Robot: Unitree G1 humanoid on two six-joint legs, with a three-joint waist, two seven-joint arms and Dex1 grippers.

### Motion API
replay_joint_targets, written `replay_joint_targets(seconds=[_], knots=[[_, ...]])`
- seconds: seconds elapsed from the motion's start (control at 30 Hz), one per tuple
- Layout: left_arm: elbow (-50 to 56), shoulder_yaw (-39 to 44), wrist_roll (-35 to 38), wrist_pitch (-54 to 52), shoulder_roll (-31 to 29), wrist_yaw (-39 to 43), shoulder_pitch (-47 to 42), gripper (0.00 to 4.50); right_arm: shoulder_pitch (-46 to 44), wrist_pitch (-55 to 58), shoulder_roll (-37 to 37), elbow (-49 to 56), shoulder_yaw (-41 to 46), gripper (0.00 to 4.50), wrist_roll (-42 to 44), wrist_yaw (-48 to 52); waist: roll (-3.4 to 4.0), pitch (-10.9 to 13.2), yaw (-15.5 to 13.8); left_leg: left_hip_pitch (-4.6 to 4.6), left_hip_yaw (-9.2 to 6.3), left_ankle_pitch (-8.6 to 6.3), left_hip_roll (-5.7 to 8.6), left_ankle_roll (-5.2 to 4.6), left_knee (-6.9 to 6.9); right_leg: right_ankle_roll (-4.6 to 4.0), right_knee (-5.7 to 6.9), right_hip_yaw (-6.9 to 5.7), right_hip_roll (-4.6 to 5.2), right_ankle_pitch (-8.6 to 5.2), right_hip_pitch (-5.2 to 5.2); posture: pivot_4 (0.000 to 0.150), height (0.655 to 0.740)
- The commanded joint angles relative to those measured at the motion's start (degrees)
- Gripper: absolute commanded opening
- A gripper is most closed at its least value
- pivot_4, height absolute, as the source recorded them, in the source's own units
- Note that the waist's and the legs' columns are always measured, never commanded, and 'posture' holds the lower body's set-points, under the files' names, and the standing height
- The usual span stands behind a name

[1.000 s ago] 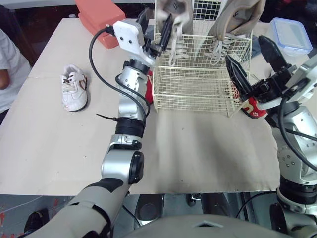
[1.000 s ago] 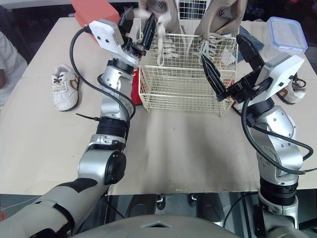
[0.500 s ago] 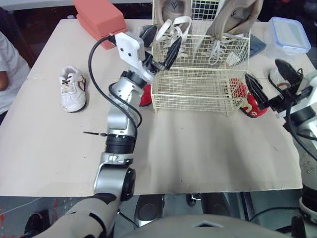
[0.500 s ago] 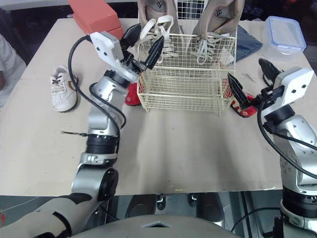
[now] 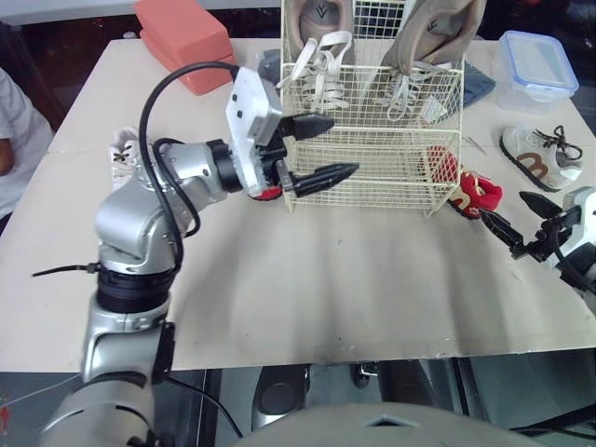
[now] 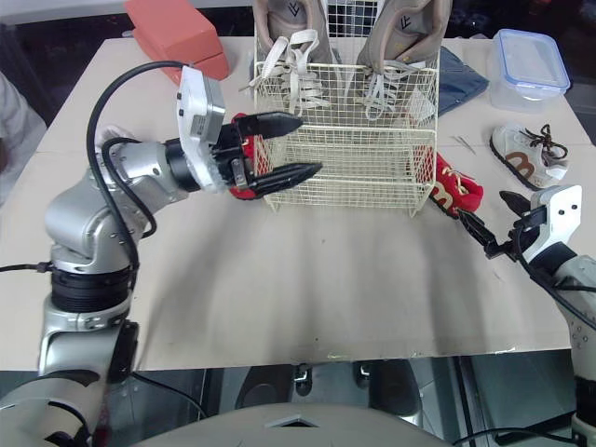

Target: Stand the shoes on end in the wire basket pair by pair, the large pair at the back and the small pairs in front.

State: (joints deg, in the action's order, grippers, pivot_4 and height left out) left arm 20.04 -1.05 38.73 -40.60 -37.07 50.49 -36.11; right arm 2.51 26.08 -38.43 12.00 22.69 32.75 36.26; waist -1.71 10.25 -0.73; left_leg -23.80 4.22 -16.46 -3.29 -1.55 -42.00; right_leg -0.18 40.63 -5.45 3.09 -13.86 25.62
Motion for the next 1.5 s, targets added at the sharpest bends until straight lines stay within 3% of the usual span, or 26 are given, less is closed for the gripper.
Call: replay_joint_targets(seconds=[0.03,0.13,0.23,0.27,0.3,0.43,0.5,0.87,1.2,1.3,1.5], knots=[[3.6,0.0,2.2,-2.1,-1.5,1.8,0.3,4.42,-1.8,-0.1,-1.4,-1.8,-0.5,4.5,0.0,3.1,0.01,0.0,-0.1,0.0,-0.01,0.0,0.0,0.0,0.01,0.0,0.0,-0.01,-0.01,0.0,0.0,0.15,0.686],[4.4,0.5,2.9,-3.0,-1.6,1.7,0.7,4.42,-3.9,0.7,-1.6,-3.8,-1.0,4.5,0.1,4.1,0.01,0.0,-0.1,-0.01,-0.03,0.0,0.0,0.0,0.01,0.0,0.0,-0.02,0.0,0.0,0.0,0.15,0.686],[4.7,0.5,2.8,-3.2,-1.9,2.0,0.9,4.5,-6.0,1.0,-1.4,-5.6,-1.8,3.73,-0.5,4.3,0.01,0.0,-0.1,-0.02,-0.01,0.0,0.0,-0.01,0.0,0.01,-0.01,0.01,0.02,0.0,0.0,0.15,0.686],[4.7,0.4,2.8,-3.3,-1.9,2.0,0.8,4.5,-6.6,1.3,-1.2,-6.2,-2.0,3.3,-0.6,4.3,0.01,0.0,-0.1,-0.02,0.0,0.0,0.0,-0.01,0.0,0.01,-0.02,0.01,0.03,0.0,0.0,0.15,0.686],[4.7,0.1,2.7,-3.2,-2.0,2.2,0.7,4.5,-6.9,1.4,-1.2,-6.7,-2.3,2.58,-1.0,4.3,0.01,0.0,-0.1,-0.02,-0.01,0.0,0.0,0.0,0.0,0.01,-0.02,0.01,0.03,0.0,0.0,0.15,0.686],[4.9,0.1,2.9,-3.6,-1.9,2.4,0.5,4.5,-7.5,1.3,-0.6,-7.5,-2.8,0.7,-1.8,4.0,0.01,0.0,-0.1,-0.02,-0.02,0.02,0.0,0.03,0.01,0.0,-0.02,0.0,0.01,0.0,0.0,0.15,0.686],[4.9,0.1,2.9,-3.6,-1.8,2.5,0.5,4.5,-7.6,1.4,-0.5,-7.4,-2.7,0.04,-1.8,3.9,0.01,0.0,-0.1,-0.02,-0.01,0.04,0.0,0.08,0.01,0.01,-0.02,0.0,0.02,0.0,0.0,0.15,0.686],[3.6,-0.7,1.3,-2.2,-2.1,4.5,0.1,4.5,-9.4,-8.5,1.7,-5.6,6.7,0.04,-3.2,-3.9,0.09,0.1,-0.1,-0.04,-0.01,0.08,0.0,0.14,0.01,0.01,-0.04,0.01,0.04,0.0,0.01,0.15,0.686],[2.3,-0.6,-0.2,-1.3,-3.4,6.0,0.0,4.5,-17.3,-20.7,2.8,4.6,11.3,0.04,-2.6,-7.8,0.23,0.1,0.0,-0.01,0.03,0.12,0.0,0.21,0.1,0.01,-0.04,0.05,-0.01,0.0,0.04,0.15,0.686],[2.2,1.7,2.5,-3.1,-2.8,4.7,-0.8,4.5,-19.2,-23.1,0.5,9.1,9.2,0.04,-2.8,-4.8,0.4,0.2,-0.1,-0.02,0.04,0.12,0.0,0.22,0.1,0.01,-0.04,0.06,0.01,0.0,0.06,0.15,0.686],[-1.9,3.1,1.4,-0.5,-5.0,7.5,-2.1,4.5,-21.1,-17.5,-6.7,16.3,5.7,0.04,6.4,4.7,0.4,0.2,-0.1,-0.02,0.01,0.12,0.01,0.22,0.18,0.02,-0.12,0.02,0.01,-0.01,0.04,0.15,0.686]])
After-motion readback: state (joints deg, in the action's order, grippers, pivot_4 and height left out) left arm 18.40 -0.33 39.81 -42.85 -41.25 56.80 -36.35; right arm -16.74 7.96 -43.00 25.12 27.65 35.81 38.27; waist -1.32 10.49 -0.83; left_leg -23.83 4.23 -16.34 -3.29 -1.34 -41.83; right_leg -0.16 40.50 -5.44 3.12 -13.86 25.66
